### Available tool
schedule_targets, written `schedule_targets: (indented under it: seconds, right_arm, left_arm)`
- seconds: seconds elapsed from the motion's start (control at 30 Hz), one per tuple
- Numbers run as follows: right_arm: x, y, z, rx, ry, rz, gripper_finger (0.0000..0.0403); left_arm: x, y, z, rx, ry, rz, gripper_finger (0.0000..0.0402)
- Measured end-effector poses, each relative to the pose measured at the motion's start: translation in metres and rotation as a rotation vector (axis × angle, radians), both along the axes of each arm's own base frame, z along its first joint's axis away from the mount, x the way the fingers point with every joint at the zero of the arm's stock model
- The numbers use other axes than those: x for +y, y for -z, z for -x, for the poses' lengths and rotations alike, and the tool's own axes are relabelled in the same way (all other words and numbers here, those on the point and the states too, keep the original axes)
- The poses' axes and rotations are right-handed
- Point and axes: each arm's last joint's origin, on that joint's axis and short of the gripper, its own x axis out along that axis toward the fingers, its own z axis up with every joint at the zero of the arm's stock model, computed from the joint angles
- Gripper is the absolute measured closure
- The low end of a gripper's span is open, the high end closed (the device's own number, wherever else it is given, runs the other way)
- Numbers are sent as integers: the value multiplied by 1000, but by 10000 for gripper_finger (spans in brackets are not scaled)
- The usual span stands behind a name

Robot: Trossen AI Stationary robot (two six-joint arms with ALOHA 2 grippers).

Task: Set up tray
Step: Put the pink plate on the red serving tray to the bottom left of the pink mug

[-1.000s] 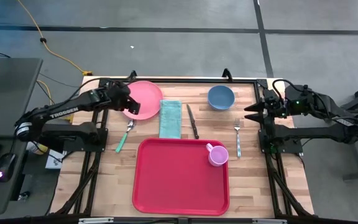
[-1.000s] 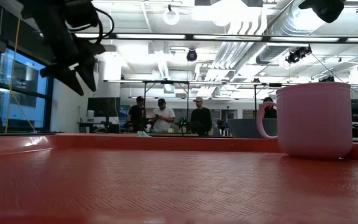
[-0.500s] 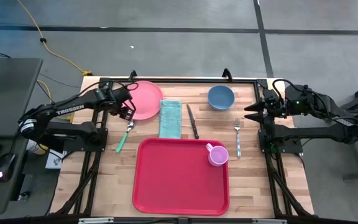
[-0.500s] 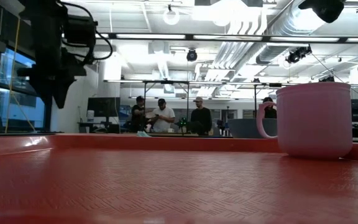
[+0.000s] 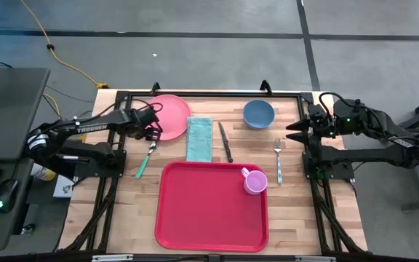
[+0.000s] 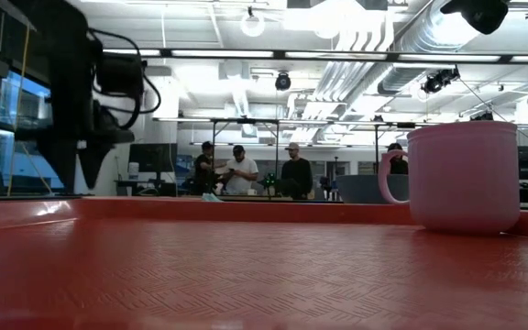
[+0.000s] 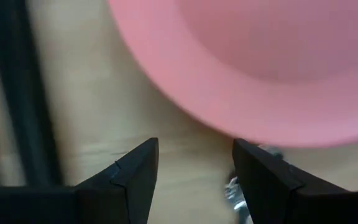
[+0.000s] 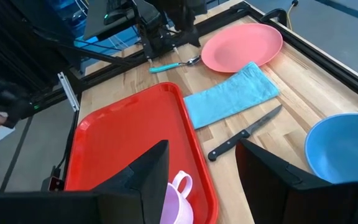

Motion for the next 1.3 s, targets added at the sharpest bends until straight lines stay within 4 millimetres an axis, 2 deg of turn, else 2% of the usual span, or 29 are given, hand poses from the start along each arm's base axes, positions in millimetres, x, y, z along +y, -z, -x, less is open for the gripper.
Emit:
schedule_targets:
  seconds: [0.17, 0.5, 1.3]
  right_arm:
    - [0, 0, 0, 0, -3, -1, 237]
    - [0, 0, 0, 3, 4, -19, 237]
    - [0, 0, 0, 2, 12, -15, 237]
  left_arm:
    - [3, 13, -5, -136, -69, -48, 163]
    - [-2, 27, 4, -118, -180, -38, 163]
    - [4, 25, 0, -173, -296, -146, 163]
